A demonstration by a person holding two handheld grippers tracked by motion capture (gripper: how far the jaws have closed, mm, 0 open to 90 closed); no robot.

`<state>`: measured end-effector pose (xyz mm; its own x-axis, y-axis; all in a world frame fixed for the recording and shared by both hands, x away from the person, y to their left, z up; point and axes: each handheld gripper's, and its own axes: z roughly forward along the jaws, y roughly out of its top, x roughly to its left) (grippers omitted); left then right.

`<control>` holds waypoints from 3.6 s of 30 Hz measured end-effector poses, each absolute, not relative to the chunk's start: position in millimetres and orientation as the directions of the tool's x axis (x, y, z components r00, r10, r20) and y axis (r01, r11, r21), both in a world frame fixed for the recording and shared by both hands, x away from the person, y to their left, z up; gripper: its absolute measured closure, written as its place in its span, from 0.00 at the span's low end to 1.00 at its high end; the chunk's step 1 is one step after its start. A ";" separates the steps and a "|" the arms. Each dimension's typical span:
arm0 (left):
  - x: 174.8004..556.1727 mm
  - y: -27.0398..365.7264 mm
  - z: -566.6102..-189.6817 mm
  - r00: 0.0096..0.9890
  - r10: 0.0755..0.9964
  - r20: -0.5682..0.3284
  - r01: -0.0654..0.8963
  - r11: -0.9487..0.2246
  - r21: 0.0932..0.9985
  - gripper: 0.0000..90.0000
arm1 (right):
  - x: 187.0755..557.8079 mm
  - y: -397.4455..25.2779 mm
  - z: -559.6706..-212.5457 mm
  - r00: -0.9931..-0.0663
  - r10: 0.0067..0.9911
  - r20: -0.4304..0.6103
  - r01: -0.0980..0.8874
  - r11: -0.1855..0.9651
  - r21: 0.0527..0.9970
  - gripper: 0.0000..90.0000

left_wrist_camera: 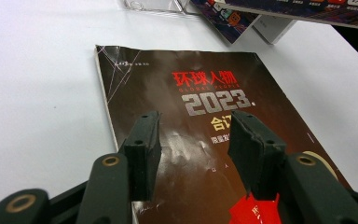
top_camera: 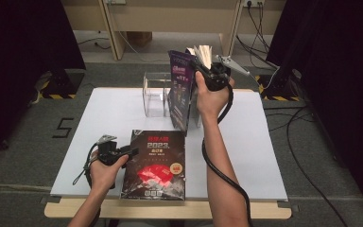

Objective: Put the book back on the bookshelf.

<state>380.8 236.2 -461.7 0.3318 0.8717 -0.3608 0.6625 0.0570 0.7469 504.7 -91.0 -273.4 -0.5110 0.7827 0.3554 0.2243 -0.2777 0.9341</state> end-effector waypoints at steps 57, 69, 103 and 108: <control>381.8 237.1 -465.4 0.327 0.872 -0.364 0.668 0.059 0.742 0.58 | 538.5 -71.7 -265.9 -0.489 0.802 0.344 0.229 -0.262 0.937 0.94; 382.2 237.7 -466.2 0.321 0.871 -0.372 0.671 0.068 0.738 0.58 | 545.1 -68.5 -264.8 -0.478 0.813 0.333 0.225 -0.254 0.941 0.94; 382.7 238.4 -466.5 0.320 0.869 -0.377 0.672 0.072 0.737 0.58 | 565.5 -59.6 -270.5 -0.448 0.834 0.322 0.223 -0.244 0.944 0.94; 382.8 238.5 -466.6 0.320 0.869 -0.378 0.671 0.074 0.737 0.58 | 568.1 -57.0 -273.0 -0.440 0.839 0.321 0.227 -0.242 0.943 0.94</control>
<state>382.8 238.5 -466.6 0.3199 0.8686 -0.3783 0.6715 0.0738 0.7373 568.1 -57.0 -273.0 -0.4398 0.8389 0.3206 0.2268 -0.2417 0.9435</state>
